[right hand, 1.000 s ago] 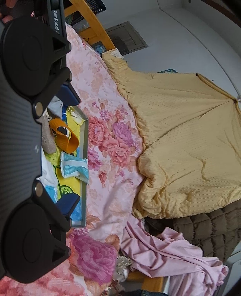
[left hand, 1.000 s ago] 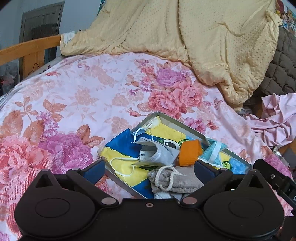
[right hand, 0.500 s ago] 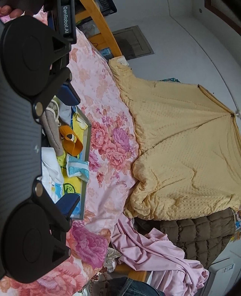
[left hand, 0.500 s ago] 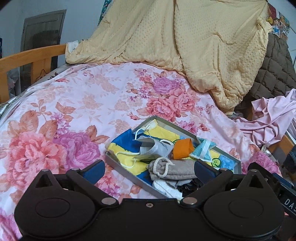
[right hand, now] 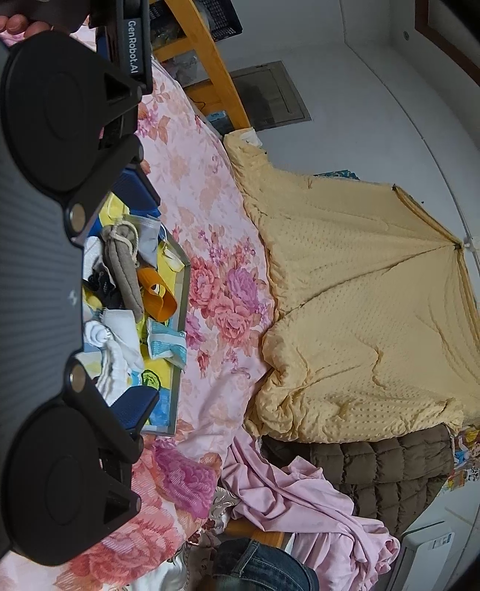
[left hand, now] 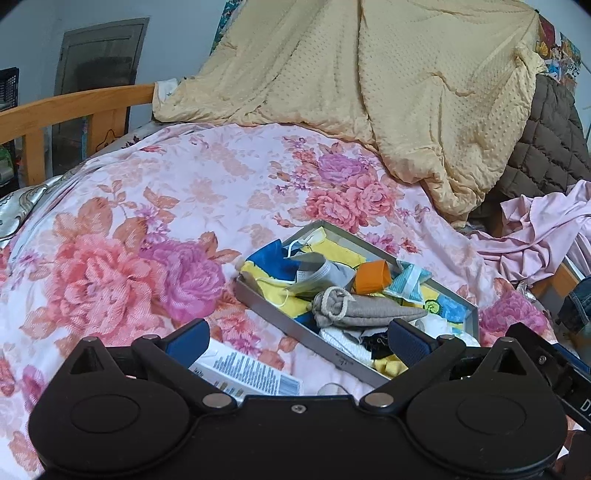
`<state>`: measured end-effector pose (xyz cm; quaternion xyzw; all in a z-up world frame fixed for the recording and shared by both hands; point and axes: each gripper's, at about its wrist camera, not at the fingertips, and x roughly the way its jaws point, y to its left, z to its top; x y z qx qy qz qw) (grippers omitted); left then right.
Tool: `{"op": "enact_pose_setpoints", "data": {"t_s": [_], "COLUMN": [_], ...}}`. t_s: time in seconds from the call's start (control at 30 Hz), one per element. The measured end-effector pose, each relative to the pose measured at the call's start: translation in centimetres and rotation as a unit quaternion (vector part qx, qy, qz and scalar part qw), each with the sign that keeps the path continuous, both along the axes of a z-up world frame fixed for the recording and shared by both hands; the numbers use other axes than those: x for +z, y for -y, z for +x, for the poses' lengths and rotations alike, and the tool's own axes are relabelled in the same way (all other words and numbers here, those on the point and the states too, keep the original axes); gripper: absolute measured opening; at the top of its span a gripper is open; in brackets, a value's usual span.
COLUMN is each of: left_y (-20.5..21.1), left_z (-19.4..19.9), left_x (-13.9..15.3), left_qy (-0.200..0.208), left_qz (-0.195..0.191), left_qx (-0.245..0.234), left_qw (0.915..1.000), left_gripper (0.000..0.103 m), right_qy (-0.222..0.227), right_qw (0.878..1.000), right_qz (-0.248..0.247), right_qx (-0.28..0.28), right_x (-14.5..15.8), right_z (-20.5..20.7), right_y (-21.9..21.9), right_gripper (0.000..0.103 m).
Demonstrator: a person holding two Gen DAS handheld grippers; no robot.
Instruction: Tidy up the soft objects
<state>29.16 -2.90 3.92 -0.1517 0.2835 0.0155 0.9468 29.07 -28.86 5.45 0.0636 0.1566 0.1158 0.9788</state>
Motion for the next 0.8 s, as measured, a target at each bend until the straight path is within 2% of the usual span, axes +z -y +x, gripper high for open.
{"op": "enact_pose_setpoints", "data": {"t_s": [0.53, 0.8], "left_y": [-0.6, -1.6], "left_z": [-5.8, -8.8], "left_x": [-0.3, -1.1], "left_qy": [0.028, 0.036], "left_qz": [0.017, 0.018], "left_qx": [-0.011, -0.002], "left_qw": [0.9994, 0.9992], "left_gripper": [0.102, 0.102], "right_qy": [0.000, -0.007], "right_qw": [1.000, 1.000], "right_qz": [-0.015, -0.017], "right_qx": [0.010, 0.010], "right_x": [-0.9, -1.4], "right_z": [-5.5, -8.0], "right_y": [-1.3, -1.8], "right_gripper": [0.103, 0.103]}}
